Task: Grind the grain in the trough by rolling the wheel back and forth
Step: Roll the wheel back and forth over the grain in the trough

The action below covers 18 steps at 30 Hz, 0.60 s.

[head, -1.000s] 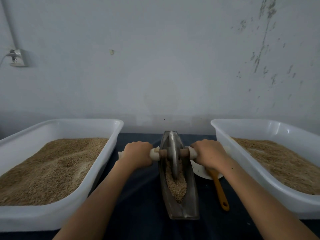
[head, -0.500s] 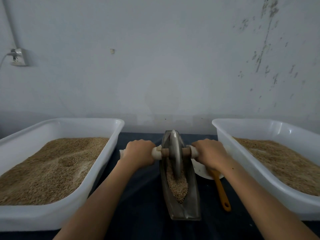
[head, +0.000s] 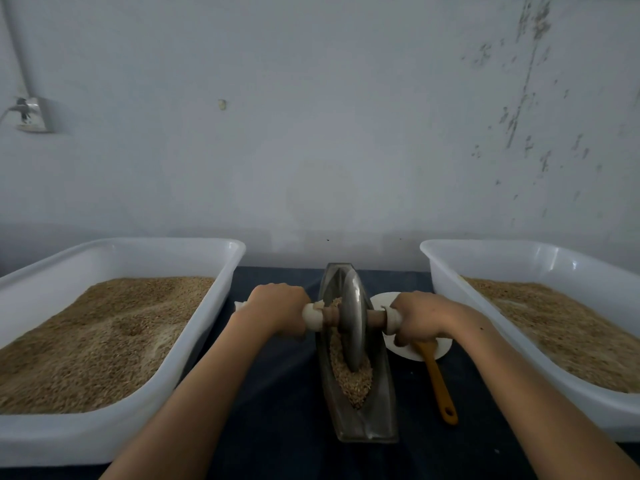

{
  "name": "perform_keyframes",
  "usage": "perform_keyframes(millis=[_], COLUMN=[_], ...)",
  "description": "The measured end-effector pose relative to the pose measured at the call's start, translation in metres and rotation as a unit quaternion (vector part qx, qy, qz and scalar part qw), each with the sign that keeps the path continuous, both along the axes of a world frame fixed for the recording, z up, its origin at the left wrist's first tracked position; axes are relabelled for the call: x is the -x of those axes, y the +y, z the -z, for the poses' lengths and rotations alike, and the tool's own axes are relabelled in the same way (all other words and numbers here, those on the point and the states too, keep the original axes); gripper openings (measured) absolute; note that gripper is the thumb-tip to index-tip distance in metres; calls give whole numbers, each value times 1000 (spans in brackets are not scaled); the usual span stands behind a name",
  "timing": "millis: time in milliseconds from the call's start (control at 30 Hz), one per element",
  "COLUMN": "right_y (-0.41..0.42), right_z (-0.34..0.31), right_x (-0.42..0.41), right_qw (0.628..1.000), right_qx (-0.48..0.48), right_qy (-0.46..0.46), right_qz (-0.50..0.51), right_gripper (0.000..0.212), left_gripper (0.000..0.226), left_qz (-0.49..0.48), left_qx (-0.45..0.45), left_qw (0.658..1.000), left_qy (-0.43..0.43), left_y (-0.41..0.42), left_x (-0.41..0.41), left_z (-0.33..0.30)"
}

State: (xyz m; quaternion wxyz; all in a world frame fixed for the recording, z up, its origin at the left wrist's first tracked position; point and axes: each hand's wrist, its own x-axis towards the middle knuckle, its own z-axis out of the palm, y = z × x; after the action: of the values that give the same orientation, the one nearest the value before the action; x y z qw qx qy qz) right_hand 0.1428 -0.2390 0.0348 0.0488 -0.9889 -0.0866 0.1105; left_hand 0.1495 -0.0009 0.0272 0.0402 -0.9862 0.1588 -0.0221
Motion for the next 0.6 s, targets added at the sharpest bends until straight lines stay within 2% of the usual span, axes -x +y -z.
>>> perform_keyframes(millis=[100,200,300,467,600], right_y=[2,7,13,15,13], right_z=[2,10,15,9,-3], right_x=[-1,-1,-2,0,4], right_qw=[999,982,955,961,984], right_qx=[27,61,71,80,102], right_qy=[-41,-177,-286,-263,-140], right_qz=[-2,-21,-34,-39,-38], right_gripper=[17,8,10,5,17], left_gripper=[22,12,11,15,20], left_qz=[-4,-10,-18,-16,-23], left_qx=[7,25,63,81,70], left_qw=[999,995,993,996,994], left_qy=[-37,-95,-94,-16,80], left_y=[-1,1,5,9,7], left_x=[0,-1,-2,-4,-2], left_z=[2,10,16,14,4])
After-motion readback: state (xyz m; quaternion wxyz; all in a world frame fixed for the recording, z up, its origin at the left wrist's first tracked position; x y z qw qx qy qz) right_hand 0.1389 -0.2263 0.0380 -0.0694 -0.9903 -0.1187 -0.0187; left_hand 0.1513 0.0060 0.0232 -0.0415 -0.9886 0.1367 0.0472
